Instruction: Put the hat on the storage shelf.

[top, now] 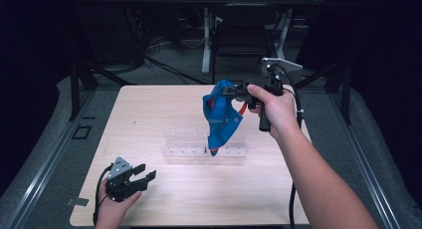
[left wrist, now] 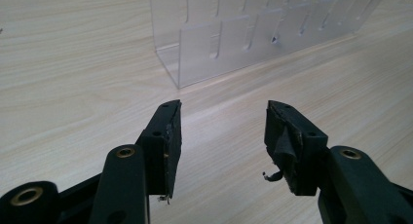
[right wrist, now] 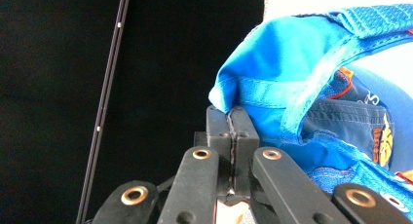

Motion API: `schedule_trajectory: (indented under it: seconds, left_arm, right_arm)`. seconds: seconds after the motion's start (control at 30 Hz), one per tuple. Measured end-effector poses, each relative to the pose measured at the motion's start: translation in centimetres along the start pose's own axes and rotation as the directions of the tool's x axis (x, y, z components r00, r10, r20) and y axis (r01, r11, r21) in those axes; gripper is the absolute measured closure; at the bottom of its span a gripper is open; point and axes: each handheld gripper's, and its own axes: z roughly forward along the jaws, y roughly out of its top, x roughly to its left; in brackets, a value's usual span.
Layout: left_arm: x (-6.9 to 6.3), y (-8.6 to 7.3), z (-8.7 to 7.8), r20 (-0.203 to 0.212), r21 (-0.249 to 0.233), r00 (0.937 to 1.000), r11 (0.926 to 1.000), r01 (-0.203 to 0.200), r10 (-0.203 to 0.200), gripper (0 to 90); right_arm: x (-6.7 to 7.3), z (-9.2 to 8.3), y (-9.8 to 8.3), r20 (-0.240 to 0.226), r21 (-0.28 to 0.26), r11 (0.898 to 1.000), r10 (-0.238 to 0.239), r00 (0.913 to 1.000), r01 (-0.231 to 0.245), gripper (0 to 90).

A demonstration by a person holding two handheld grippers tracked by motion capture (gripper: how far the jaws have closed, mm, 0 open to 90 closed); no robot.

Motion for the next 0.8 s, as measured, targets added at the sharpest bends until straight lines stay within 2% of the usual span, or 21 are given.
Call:
schedule_trajectory:
  seconds: [0.1,0.17,0.3,0.47,0.8]
  left_arm:
    - [-0.3,0.2,0.0,0.005,0.002,1.0,1.0,-0.008,0.008,48.9]
    - [-0.7,0.6,0.0,0.012,-0.001,0.9994,0.9995,-0.031,0.031,50.0]
    - [-1.4,1.2,0.0,0.028,-0.01,0.9982,0.9985,-0.054,0.054,52.1]
    - [-2.3,2.1,0.4,0.046,-0.021,0.9965,0.9974,-0.068,0.069,52.1]
    - [-4.7,3.7,1.6,0.098,-0.042,0.9893,0.9937,-0.104,0.108,51.7]
  right_arm:
    - [0.0,0.4,0.0,0.0,0.004,1.0,-0.004,1.0,0.004,90.0]
    - [-0.1,1.1,0.0,0.004,0.006,1.0,-0.006,1.0,0.006,90.0]
    - [-0.1,1.7,0.0,0.0,0.008,1.0,-0.003,1.0,0.003,90.0]
    - [0.0,2.5,0.0,-0.003,0.008,1.0,-0.006,1.0,0.006,90.0]
    - [-0.2,3.8,0.1,0.004,0.007,1.0,-0.005,1.0,0.005,90.0]
